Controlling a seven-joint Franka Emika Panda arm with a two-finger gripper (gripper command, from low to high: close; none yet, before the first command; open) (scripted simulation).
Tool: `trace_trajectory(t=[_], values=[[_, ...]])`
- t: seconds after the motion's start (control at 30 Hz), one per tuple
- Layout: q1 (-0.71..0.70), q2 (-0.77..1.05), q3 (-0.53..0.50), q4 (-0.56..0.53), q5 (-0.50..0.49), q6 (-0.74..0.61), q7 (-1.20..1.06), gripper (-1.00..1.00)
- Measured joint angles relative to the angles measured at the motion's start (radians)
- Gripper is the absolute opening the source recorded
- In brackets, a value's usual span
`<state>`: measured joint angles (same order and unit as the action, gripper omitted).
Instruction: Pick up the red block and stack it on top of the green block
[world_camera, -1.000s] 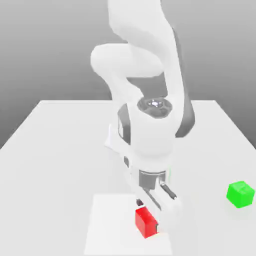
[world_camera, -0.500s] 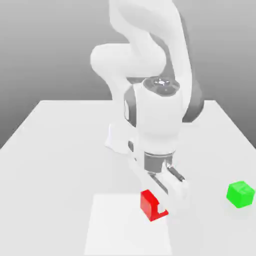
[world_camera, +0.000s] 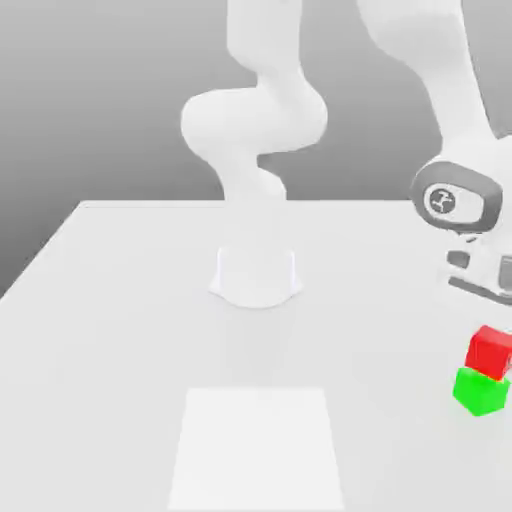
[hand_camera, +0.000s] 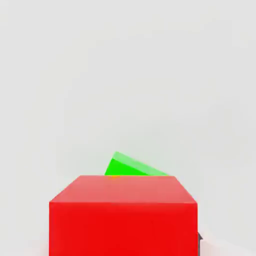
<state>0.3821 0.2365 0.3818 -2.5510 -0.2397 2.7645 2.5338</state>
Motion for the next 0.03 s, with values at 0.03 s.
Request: trace_trajectory(t=[0.03], values=[[0.000, 0.000, 0.000, 0.000, 0.000, 0.000, 0.000, 1.00]])
